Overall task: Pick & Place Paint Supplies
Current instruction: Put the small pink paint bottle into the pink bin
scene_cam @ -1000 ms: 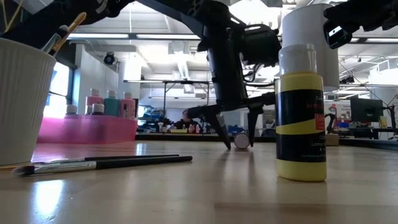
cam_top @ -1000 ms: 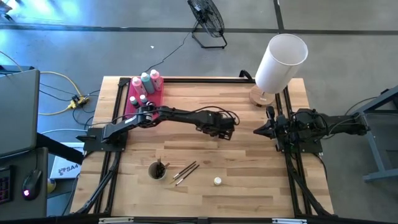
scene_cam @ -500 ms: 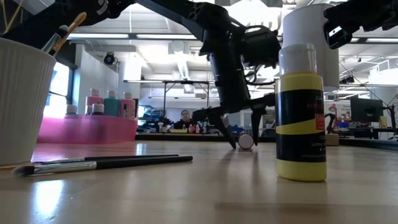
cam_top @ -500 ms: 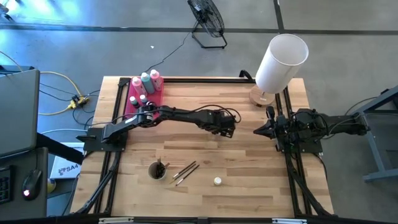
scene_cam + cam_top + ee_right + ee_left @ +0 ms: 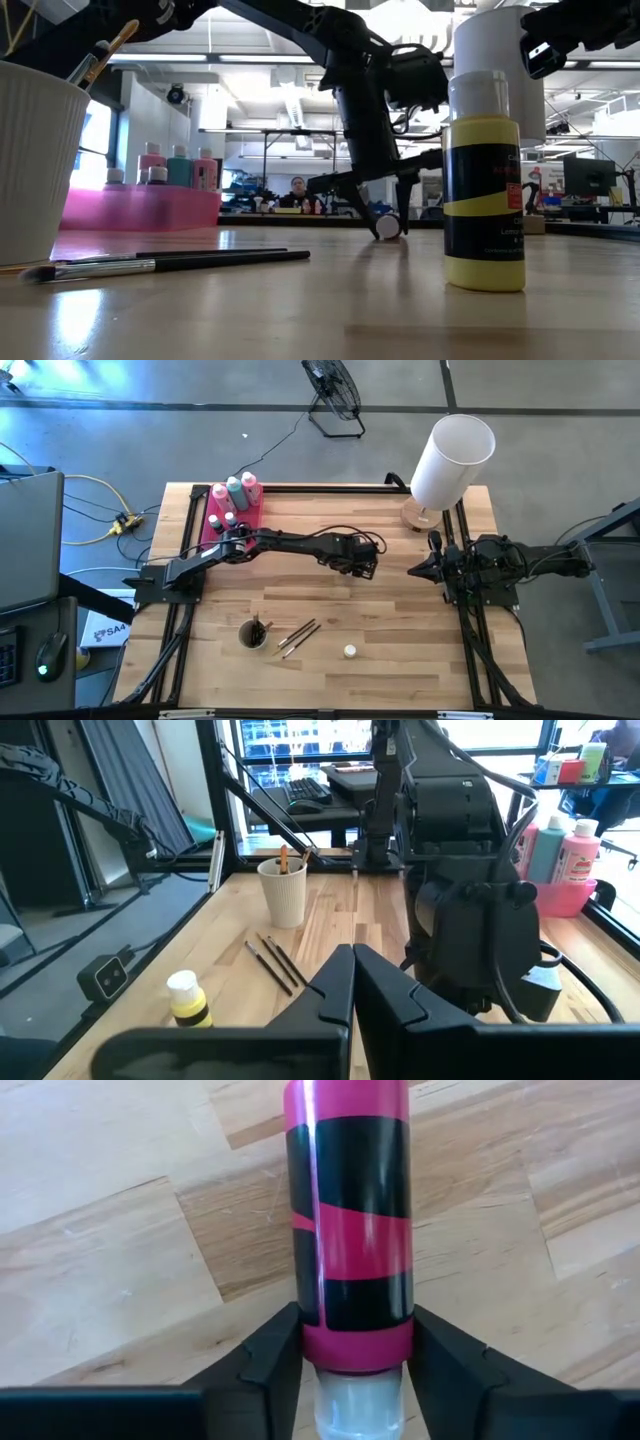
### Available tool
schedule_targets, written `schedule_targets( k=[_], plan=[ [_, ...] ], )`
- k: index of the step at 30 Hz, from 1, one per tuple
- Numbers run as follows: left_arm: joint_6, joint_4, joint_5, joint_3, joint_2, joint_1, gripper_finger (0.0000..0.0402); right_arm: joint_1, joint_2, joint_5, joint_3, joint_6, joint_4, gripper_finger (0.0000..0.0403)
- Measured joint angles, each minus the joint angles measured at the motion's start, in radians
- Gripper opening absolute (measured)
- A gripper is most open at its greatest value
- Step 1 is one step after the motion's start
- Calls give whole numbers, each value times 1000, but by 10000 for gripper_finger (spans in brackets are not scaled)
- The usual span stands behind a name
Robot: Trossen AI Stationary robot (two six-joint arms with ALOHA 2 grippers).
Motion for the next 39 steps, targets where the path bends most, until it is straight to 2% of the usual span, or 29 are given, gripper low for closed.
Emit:
schedule_targets(
  k=[4, 10, 19, 28, 39],
  plan=[
    [3, -1, 14, 0, 0, 0, 146, 0, 0, 0, 0, 0, -3, 2],
    [27, -44, 47, 1, -1, -2, 183, 0, 0, 0, 0, 0, -10, 2],
    [41, -55, 53, 1, -2, -2, 148, 0, 0, 0, 0, 0, -12, 2],
    [113, -56, 53, 0, -2, -3, 166, 0, 0, -6, 0, 0, -16, 2],
    [187, -61, 99, 0, -2, 0, 153, 0, 0, -7, 0, 0, -19, 2]
  ],
)
